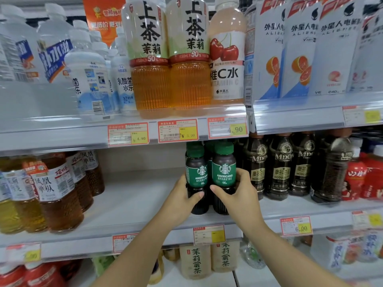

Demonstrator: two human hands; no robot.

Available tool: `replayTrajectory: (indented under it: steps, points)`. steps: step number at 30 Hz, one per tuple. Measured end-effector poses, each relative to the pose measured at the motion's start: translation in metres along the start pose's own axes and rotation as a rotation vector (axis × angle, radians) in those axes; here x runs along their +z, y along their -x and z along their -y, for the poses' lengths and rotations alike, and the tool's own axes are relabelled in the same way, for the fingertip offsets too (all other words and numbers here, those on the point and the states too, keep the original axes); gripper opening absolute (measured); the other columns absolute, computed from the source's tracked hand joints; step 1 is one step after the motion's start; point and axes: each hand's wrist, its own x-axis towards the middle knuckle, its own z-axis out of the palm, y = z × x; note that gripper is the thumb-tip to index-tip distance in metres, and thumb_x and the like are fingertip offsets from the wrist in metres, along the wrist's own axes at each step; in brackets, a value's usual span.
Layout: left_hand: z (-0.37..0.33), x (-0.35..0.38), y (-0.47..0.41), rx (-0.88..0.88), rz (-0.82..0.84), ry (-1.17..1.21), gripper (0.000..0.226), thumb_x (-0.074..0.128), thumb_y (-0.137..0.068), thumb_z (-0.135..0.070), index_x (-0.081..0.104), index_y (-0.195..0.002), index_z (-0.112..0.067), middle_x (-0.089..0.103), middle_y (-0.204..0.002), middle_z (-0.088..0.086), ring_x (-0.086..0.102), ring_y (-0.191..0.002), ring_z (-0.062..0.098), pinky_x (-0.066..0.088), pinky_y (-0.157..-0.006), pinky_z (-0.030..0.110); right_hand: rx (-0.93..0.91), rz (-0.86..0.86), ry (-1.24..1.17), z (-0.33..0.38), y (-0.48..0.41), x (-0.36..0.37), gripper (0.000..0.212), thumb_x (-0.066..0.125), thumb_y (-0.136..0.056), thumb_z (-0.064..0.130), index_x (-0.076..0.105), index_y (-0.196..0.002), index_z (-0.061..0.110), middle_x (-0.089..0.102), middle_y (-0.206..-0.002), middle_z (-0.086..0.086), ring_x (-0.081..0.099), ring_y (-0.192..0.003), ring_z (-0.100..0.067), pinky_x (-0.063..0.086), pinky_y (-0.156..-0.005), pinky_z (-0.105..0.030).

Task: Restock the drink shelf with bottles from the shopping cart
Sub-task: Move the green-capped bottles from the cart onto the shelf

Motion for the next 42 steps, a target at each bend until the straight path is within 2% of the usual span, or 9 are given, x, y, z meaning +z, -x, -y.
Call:
replayTrajectory:
  steps: [6, 12, 15, 18, 21, 24, 27, 32, 42]
  points:
    - [0.005, 0.001, -0.003, -0.016, -0.003, -0.032, 0.058, 0.059, -0.090, -0.017, 0.031, -0.140, -0.026, 0.039, -0.133, -0.006, 0.034, -0.130, 0.010, 0.029, -0.111, 0.031, -0.009, 0.042, 0.019, -0.012, 0.003, 0.004, 0.060, 0.081, -0.068, 0.030, 0.042, -0.114, 0.026, 0.060, -0.108, 0.009, 0.059, -0.101, -0.011, 0.051, -0.082, -0.036]
    - [0.003, -0.006, -0.007, -0.089, 0.053, 0.031, 0.066, 0.064, -0.087, -0.023, 0.027, -0.141, -0.031, 0.030, -0.135, -0.005, 0.030, -0.128, 0.006, 0.025, -0.111, 0.029, -0.041, 0.191, -0.056, -0.008, 0.003, 0.002, 0.066, 0.076, -0.076, 0.023, 0.037, -0.129, 0.019, 0.053, -0.110, 0.015, 0.051, -0.099, 0.008, 0.039, -0.077, 0.000]
    - [0.004, -0.008, -0.011, -0.140, 0.078, 0.019, 0.069, 0.067, -0.084, -0.025, 0.029, -0.141, -0.027, 0.027, -0.137, -0.002, 0.031, -0.129, 0.010, 0.029, -0.113, 0.039, -0.072, 0.220, -0.068, -0.012, 0.007, 0.002, 0.067, 0.072, -0.079, 0.020, 0.033, -0.133, 0.027, 0.050, -0.121, 0.014, 0.047, -0.112, 0.001, 0.035, -0.092, -0.008]
    - [0.006, -0.008, -0.013, -0.150, 0.080, 0.048, 0.073, 0.069, -0.083, -0.023, 0.027, -0.142, -0.023, 0.027, -0.136, -0.001, 0.031, -0.131, 0.011, 0.028, -0.113, 0.038, -0.049, 0.303, -0.214, -0.003, 0.008, -0.001, 0.055, 0.064, -0.084, 0.024, 0.033, -0.124, 0.045, 0.048, -0.122, 0.026, 0.045, -0.115, 0.011, 0.035, -0.093, -0.006]
    - [0.010, -0.008, -0.012, -0.162, 0.084, 0.108, 0.077, 0.070, -0.082, -0.022, 0.024, -0.144, -0.019, 0.024, -0.145, 0.000, 0.032, -0.134, 0.012, 0.029, -0.113, 0.040, 0.121, 0.247, -0.547, -0.005, -0.013, -0.004, 0.064, 0.048, -0.087, 0.039, 0.024, -0.145, 0.027, 0.039, -0.140, 0.018, 0.038, -0.131, -0.003, 0.033, -0.110, -0.026]
    - [0.014, -0.005, -0.011, -0.150, 0.082, 0.120, 0.078, 0.068, -0.083, -0.021, 0.021, -0.145, -0.022, 0.023, -0.149, -0.002, 0.029, -0.135, 0.010, 0.026, -0.114, 0.038, 0.238, 0.252, -0.625, -0.007, -0.038, -0.004, 0.052, 0.033, -0.094, 0.051, 0.038, -0.139, 0.025, 0.040, -0.146, 0.006, 0.038, -0.133, -0.013, 0.028, -0.114, -0.041]
    - [0.016, -0.002, -0.010, -0.112, 0.093, 0.076, 0.069, 0.064, -0.087, -0.023, 0.024, -0.143, -0.026, 0.029, -0.148, -0.006, 0.029, -0.131, 0.003, 0.024, -0.110, 0.027, 0.292, 0.338, -0.656, -0.012, -0.055, 0.001, 0.057, 0.024, -0.090, 0.064, 0.042, -0.134, 0.033, 0.043, -0.144, 0.004, 0.042, -0.130, -0.014, 0.027, -0.114, -0.043]
    - [0.018, -0.002, -0.010, -0.120, 0.085, 0.059, 0.066, 0.064, -0.087, -0.025, 0.027, -0.141, -0.027, 0.036, -0.144, -0.009, 0.031, -0.133, 0.004, 0.026, -0.112, 0.032, 0.326, 0.423, -0.557, -0.024, -0.067, 0.010, 0.088, 0.034, -0.064, 0.088, 0.047, -0.133, 0.037, 0.049, -0.140, 0.006, 0.046, -0.128, -0.014, 0.027, -0.114, -0.045]
    - [0.013, 0.000, -0.008, -0.166, 0.047, 0.058, 0.058, 0.063, -0.087, -0.020, 0.033, -0.136, -0.029, 0.047, -0.136, -0.013, 0.036, -0.132, 0.005, 0.031, -0.110, 0.034, 0.349, 0.489, -0.553, -0.021, -0.077, 0.018, 0.063, 0.021, -0.088, 0.065, 0.056, -0.122, 0.026, 0.063, -0.116, 0.002, 0.057, -0.113, -0.017, 0.039, -0.102, -0.034]
